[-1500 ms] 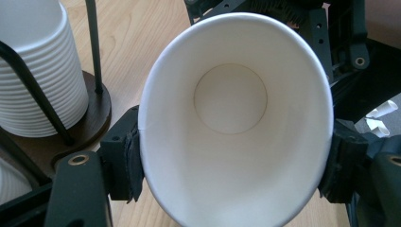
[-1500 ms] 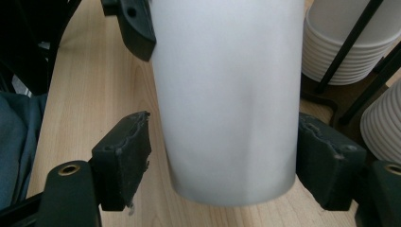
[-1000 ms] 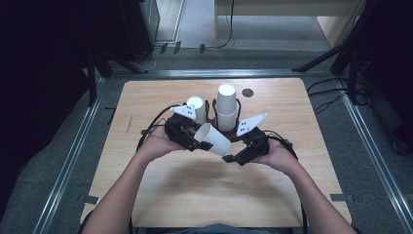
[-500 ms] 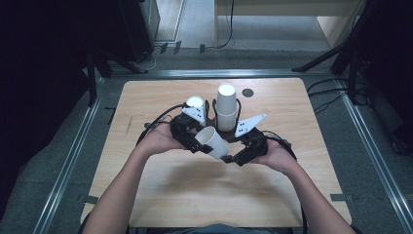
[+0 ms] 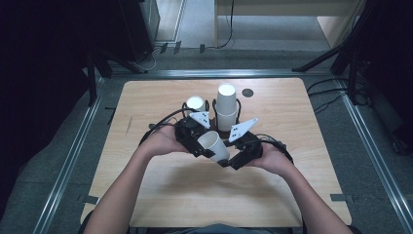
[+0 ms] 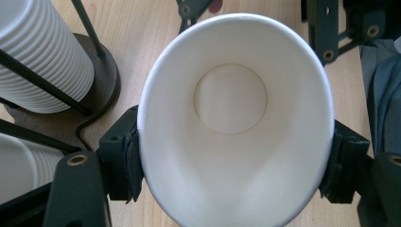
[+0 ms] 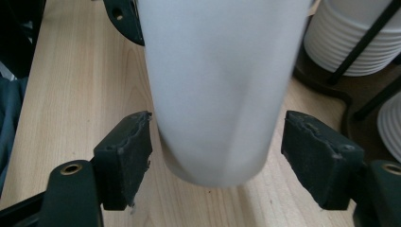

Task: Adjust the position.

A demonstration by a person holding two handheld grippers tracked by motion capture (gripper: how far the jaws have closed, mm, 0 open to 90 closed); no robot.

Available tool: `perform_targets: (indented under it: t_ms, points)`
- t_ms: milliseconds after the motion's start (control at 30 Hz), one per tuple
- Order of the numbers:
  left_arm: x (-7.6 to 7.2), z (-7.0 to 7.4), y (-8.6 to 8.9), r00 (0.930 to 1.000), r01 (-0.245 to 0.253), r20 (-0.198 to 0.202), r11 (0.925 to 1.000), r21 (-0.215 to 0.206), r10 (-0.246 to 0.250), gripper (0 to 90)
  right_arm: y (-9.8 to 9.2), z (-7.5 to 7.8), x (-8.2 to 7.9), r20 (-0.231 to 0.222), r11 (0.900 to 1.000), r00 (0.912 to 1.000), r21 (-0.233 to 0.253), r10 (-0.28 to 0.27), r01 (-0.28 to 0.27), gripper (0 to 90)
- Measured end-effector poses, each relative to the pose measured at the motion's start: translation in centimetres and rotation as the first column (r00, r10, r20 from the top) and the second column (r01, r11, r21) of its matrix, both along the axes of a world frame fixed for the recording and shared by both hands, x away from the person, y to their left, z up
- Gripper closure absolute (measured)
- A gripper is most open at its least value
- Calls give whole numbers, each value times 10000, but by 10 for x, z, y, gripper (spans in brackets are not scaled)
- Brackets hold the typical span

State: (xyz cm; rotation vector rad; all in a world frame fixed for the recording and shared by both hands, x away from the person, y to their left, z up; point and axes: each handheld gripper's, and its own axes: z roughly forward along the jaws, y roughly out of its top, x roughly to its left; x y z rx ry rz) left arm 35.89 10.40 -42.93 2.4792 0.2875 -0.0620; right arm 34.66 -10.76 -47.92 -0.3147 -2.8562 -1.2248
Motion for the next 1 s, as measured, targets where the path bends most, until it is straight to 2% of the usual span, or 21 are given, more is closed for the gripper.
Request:
perform_targets:
  t_ms: [100, 167, 233, 300, 467, 633, 733, 767, 933, 1000]
  points:
    - [-1, 0, -2, 10000, 97, -8, 10000, 16, -97, 253, 3, -1, -1, 83, 10000, 9999, -66, 62, -61, 279]
    - [-2, 1, -3, 9998, 168, -45, 9998, -104, -169, 250, 5, -1, -2, -27, 9999, 10000, 150, 41, -40, 303]
    - [-2, 1, -4, 9999, 155, -25, 9998, -102, -156, 249, 6, -1, -2, -28, 9999, 10000, 153, 75, -74, 327]
    - [-2, 1, -4, 9998, 163, -132, 9998, -124, -165, 245, 7, 0, -4, 66, 9998, 9999, 153, 134, -135, 339]
    - [-1, -2, -3, 9993, 59, -380, 9997, -220, -67, 219, 7, 0, -4, -50, 9997, 9997, 45, 222, -222, 344]
    - [-1, -2, 2, 9993, -313, -226, 9952, -930, 293, 168, 3, 4, -2, 27, 9996, 10000, 258, 67, -67, 339]
    - [0, -1, 2, 9987, -350, -393, 9937, -1061, 310, 153, -1, 7, -1, 76, 9990, 9999, 449, -92, 88, 339]
    - [0, -1, 3, 9987, -417, -329, 9928, -1127, 382, 144, -2, 7, 0, 63, 9987, 9999, 498, -112, 109, 339]
    - [1, -3, 6, 9965, -785, -396, 9848, -1547, 733, 90, -6, 9, 1, 60, 9976, 9996, 645, -272, 267, 336]
    - [0, -4, 7, 9949, -966, -469, 9789, -1801, 895, 83, -7, 9, 2, 78, 9969, 9994, 722, -326, 319, 336]
